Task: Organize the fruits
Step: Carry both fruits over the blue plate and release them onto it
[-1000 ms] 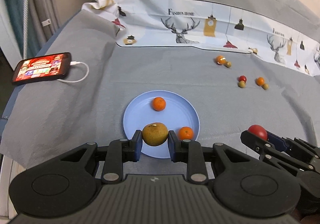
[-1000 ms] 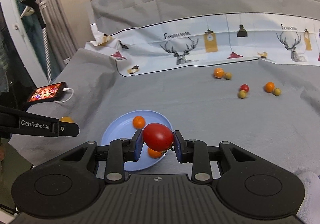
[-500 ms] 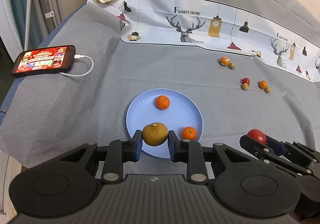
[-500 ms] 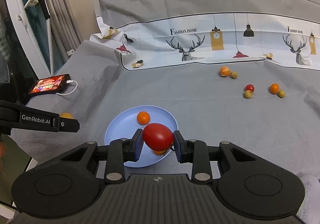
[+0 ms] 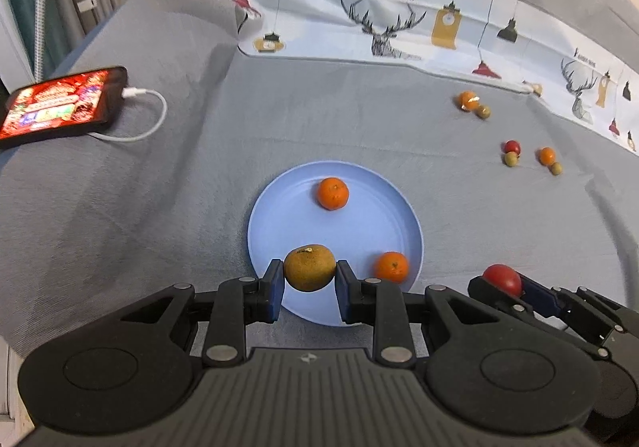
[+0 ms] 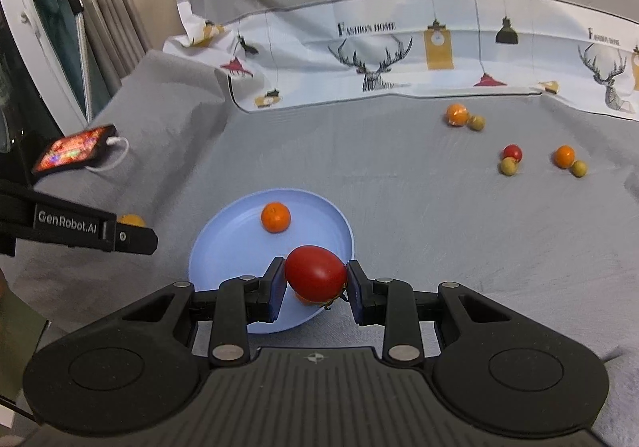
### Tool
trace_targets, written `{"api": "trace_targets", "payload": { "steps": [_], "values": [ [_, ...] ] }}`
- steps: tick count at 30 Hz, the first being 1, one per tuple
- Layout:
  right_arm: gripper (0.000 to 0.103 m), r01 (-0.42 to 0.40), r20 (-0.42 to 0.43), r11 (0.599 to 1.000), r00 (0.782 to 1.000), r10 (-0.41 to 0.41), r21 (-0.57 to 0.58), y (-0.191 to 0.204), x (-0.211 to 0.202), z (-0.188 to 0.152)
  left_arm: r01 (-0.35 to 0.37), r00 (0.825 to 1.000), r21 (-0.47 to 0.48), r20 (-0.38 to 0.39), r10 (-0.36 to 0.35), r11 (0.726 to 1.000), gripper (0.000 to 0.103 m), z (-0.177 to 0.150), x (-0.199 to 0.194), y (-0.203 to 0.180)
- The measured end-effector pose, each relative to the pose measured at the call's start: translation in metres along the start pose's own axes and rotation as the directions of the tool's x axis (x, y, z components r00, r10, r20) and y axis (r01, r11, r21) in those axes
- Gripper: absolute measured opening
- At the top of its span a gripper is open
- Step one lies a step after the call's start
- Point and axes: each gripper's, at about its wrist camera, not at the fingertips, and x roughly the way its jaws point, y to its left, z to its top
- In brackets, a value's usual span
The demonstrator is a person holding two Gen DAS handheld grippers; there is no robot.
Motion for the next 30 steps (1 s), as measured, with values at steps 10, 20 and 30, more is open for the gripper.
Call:
{"api": "trace_targets", "payload": {
  "steps": [10,20,30],
  "values": [
    [0.034,-0.001,-0.082,0.999,0.997,-0.003,-0.050,0.002,0.061,0.006,-0.024,0.994,0.027,-0.104,0.027,0.999,0.030,0.017,0.067,-0.007],
    [0.034,-0.018,-0.117,0.988,0.993,0.000,-0.156,0.021,0.110,0.016,-0.058,0.988,0.043,-0.140,0.064,0.997,0.041,0.029,0.113,0.003],
    [0.089,-0.006,-0.101,0.975,0.995,-0.017,-0.224,0.030,0.101,0.025,-0.125,0.989,0.032,-0.076,0.127,0.992,0.103,0.032,0.076,0.014]
  ]
}}
